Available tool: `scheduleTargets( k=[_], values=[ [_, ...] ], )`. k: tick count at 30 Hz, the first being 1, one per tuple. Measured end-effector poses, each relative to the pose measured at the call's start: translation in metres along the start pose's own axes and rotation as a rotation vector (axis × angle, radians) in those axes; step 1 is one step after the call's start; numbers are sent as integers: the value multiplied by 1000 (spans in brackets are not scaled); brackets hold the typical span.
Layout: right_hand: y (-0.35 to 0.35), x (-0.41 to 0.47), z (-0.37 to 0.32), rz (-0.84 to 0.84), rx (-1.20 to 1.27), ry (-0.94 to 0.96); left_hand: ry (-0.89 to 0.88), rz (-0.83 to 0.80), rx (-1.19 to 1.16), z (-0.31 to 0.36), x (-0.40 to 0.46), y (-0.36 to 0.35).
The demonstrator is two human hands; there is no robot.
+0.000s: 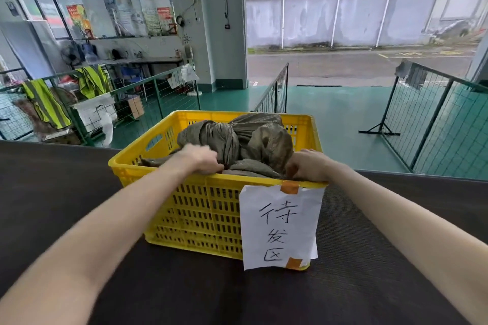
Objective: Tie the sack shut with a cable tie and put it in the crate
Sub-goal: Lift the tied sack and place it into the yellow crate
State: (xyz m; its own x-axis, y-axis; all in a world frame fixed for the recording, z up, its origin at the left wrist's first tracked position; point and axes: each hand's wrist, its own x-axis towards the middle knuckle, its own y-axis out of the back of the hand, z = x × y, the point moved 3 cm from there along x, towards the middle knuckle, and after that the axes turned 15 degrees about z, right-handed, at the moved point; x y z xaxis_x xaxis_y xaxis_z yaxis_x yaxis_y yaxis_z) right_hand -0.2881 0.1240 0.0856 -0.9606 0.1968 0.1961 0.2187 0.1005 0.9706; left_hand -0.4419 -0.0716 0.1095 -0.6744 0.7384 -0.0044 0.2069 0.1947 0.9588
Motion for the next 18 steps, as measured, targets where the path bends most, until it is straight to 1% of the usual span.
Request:
scheduleTargets(
  k=[1,2,3,4,5,6,7,9,11,13,16,18],
  values=[
    [0,-1,0,11,-22,-8,-116,122,175,3,-3,14],
    [1,0,1,25,-20,-17,-210,230,244,5,-5,27],
    [0,1,1,34,-10,-20,-254,303,175,6,-6,33],
    [-1,1,3,50,3,-29,-265,337,22,6,-5,38],
    [-1,1,4,78,27,-38,-252,325,-162,5,-5,38],
    [-2,2,7,120,55,-40,-220,241,-332,3,-4,36],
    [-2,2,8,164,79,-41,-195,106,-437,4,-1,30],
    [-1,2,10,214,79,-33,-134,-151,-481,9,1,15],
    [-2,3,9,194,13,0,-30,-329,-478,15,3,-1],
    [-4,3,8,125,-58,44,43,-368,-453,24,7,-9],
    [-9,5,8,19,-140,51,35,-387,-426,36,11,-15],
    [-9,6,6,10,-153,24,37,-375,-458,39,10,-15]
  ],
)
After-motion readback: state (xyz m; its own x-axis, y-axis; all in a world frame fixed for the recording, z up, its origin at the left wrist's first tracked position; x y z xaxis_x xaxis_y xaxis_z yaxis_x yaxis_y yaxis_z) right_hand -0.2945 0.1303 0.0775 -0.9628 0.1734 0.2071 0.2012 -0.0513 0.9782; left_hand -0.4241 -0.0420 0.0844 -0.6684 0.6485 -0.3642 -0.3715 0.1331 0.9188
